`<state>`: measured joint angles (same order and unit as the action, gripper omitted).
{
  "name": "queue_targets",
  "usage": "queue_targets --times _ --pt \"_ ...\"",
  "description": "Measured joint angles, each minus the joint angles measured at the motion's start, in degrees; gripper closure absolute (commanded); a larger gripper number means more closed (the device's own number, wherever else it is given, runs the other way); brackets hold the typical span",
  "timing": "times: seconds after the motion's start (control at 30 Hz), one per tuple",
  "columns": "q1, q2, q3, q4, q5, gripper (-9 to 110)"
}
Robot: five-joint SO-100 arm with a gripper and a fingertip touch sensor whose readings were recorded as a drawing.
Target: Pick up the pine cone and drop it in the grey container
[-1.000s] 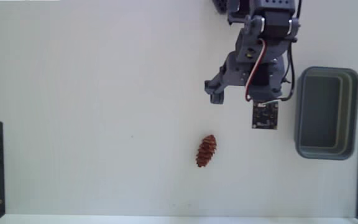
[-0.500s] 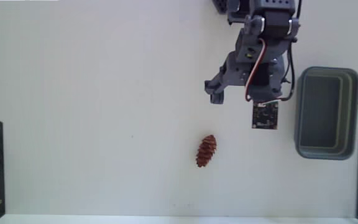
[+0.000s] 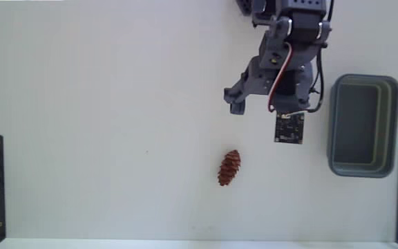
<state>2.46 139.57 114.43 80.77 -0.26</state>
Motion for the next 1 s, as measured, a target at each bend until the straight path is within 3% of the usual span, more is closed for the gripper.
queue_targets --times 1.0 --pt "1.1 0.0 0.0 0.0 0.0 -9"
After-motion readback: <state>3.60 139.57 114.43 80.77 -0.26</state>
